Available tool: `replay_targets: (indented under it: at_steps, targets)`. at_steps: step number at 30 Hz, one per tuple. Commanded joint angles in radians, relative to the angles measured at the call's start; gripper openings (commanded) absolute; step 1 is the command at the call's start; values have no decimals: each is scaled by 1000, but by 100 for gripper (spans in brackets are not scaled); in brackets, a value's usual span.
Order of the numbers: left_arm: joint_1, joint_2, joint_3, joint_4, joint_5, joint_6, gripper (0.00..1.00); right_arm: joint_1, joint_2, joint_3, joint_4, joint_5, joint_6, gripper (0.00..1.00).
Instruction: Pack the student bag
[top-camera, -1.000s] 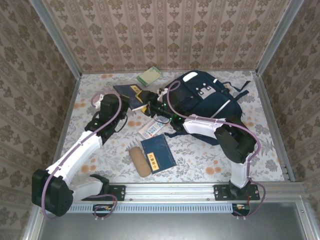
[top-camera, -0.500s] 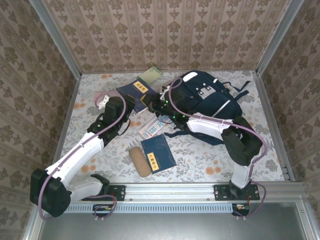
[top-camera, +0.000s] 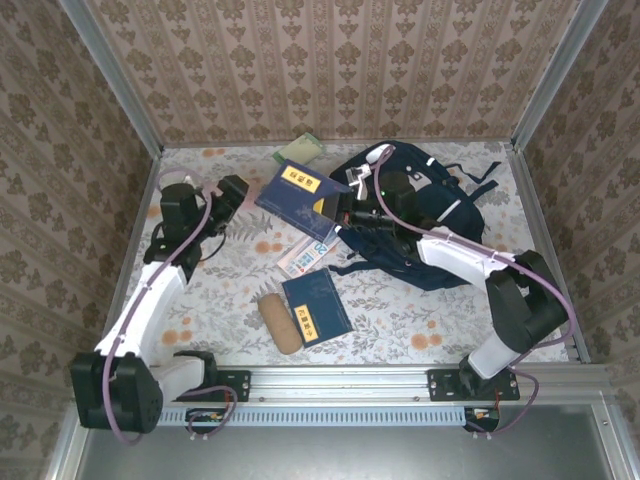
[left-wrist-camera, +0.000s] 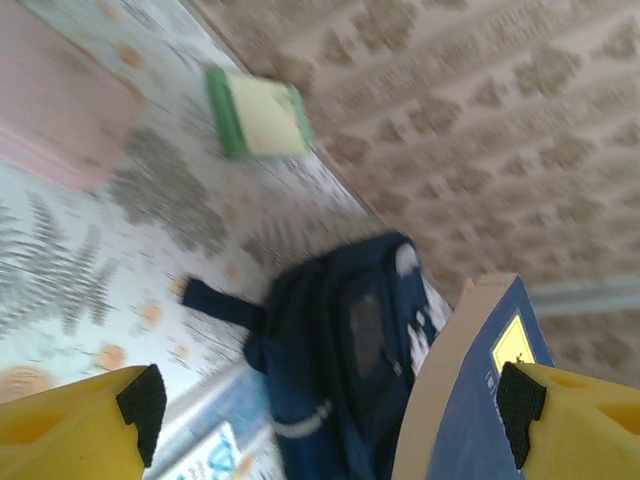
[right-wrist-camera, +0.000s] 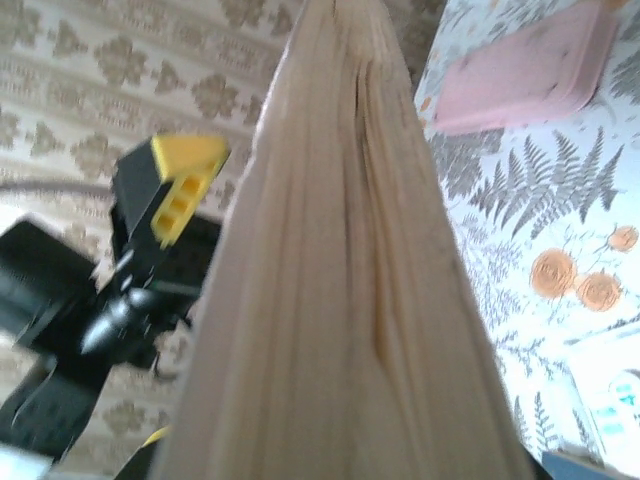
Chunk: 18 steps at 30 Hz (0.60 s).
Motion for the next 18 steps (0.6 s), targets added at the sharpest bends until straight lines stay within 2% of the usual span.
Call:
replay_targets:
  at_steps: [1, 4, 7, 13, 18]
  targets:
    - [-20, 32, -8, 193, 251, 1, 87, -8, -68, -10, -40, -120, -126, 0]
    - [-50, 47, -1, 233, 261, -5, 84, -8, -77, -23, -49, -130, -132, 0]
    - [-72, 63, -4, 260, 262, -21, 77, -9, -66, -47, 42, -138, -58, 0]
    - [-107, 135, -41, 453, 328, -142, 53, -20, -35, -60, 150, -119, 48, 0]
    - [-117, 138, -50, 471, 331, -140, 40, -38, -29, -66, 219, -107, 113, 0]
